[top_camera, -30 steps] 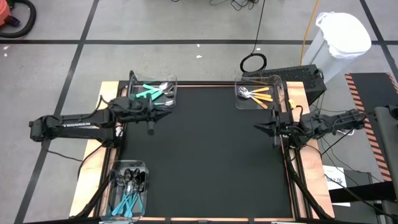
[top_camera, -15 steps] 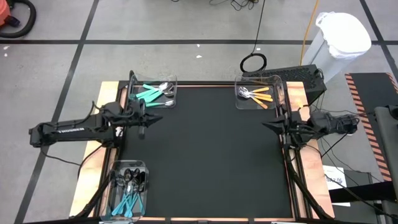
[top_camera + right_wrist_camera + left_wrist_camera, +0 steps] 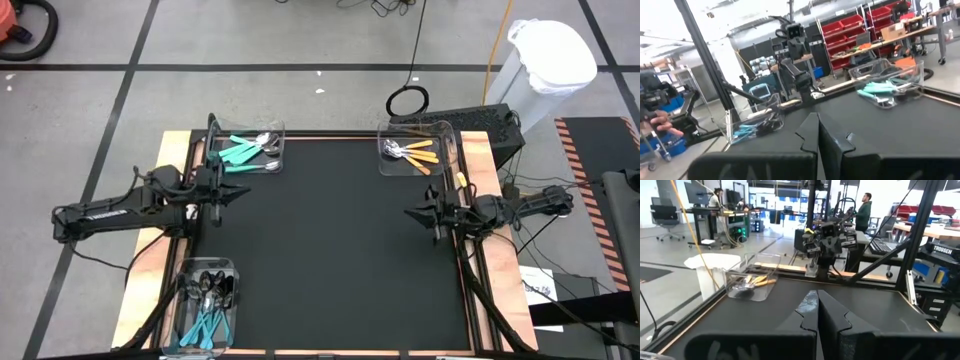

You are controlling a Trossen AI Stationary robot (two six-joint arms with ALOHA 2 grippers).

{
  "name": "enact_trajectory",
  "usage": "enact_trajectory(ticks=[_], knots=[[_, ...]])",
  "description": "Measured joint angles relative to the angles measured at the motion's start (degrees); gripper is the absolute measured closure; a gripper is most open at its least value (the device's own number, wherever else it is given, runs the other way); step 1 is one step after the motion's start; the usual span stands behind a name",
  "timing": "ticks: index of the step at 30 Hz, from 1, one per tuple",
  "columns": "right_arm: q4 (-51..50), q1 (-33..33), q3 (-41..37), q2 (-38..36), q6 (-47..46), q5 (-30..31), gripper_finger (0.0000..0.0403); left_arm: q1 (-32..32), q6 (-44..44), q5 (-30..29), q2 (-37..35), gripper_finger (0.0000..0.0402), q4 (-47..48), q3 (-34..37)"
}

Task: Sort silverware by color (type)
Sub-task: Return to Home Position

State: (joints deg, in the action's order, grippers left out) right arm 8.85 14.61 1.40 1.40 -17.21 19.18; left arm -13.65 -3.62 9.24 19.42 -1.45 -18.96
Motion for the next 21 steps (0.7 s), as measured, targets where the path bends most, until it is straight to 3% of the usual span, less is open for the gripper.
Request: enact_trajectory(ticks=[6, 11, 13, 18, 21], knots=[[0.38, -0.05, -0.09, -0.27, 4.40, 0.22, 0.0403, 0.00, -0.13, -0.54, 0.22, 0.0400, -4.24, 1.61], [0.39, -1.32, -0.02, -0.23, 5.78, 0.28, 0.0403, 0.00, -4.78, -2.50, 1.04, 0.0400, -27.41, 10.90], [0.20, -1.86, -0.02, -0.23, 5.72, 0.30, 0.0403, 0.00, -7.62, -2.56, 1.09, 0.0400, -31.98, 13.82], [-0.03, -3.11, -0.08, -0.23, 3.00, 1.92, 0.0403, 0.00, -9.46, -2.99, 1.09, 0.0400, -28.73, 15.19], [-0.03, -3.19, -0.10, -0.23, 0.93, 1.64, 0.0403, 0.55, -9.64, 2.02, 0.39, 0.0400, -27.39, 15.19]])
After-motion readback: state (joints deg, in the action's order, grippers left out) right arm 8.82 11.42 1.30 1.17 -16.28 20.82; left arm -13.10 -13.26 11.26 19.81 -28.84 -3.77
